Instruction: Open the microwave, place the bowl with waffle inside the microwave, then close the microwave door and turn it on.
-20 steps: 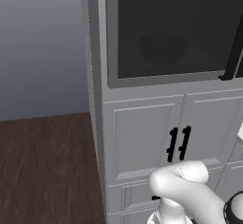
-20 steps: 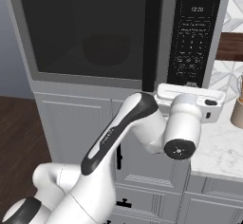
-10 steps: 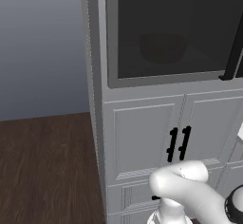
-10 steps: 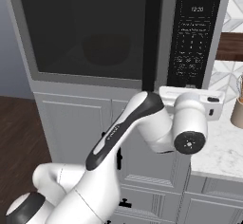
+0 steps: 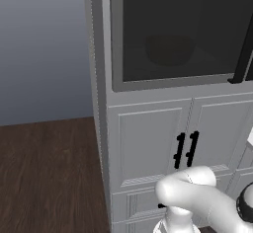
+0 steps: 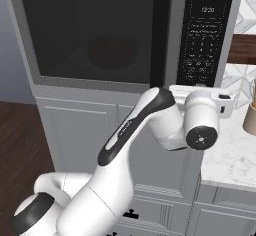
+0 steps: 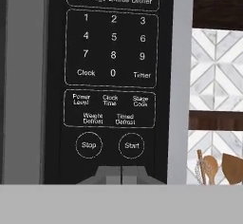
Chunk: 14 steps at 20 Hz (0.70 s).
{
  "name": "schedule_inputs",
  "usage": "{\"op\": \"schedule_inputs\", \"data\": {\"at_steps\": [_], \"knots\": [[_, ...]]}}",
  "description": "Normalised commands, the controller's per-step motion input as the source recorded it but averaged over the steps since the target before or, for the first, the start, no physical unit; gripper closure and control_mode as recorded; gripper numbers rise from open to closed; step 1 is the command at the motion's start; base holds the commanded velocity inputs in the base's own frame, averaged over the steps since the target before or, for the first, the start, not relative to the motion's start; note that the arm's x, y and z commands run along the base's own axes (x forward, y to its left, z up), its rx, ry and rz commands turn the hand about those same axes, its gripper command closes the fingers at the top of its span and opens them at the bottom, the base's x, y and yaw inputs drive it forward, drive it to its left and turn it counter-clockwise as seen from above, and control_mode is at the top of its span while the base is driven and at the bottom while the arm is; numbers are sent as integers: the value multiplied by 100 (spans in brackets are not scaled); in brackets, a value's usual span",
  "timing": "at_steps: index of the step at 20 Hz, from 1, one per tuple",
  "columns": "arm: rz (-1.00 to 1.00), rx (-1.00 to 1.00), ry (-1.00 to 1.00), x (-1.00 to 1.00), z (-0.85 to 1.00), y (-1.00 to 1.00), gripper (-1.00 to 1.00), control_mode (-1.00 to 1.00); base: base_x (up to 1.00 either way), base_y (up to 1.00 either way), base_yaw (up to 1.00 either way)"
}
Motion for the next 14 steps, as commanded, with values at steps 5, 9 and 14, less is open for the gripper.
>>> {"op": "schedule_inputs", "data": {"at_steps": [5, 9, 14], "knots": [[0, 0, 0, 28, 0, 0, 100, -100, 0, 0, 0], [1, 0, 0, 22, 0, -9, 100, -100, 0, 0, 0], [1, 0, 0, 10, 0, -24, 100, -100, 0, 0, 0]]}}
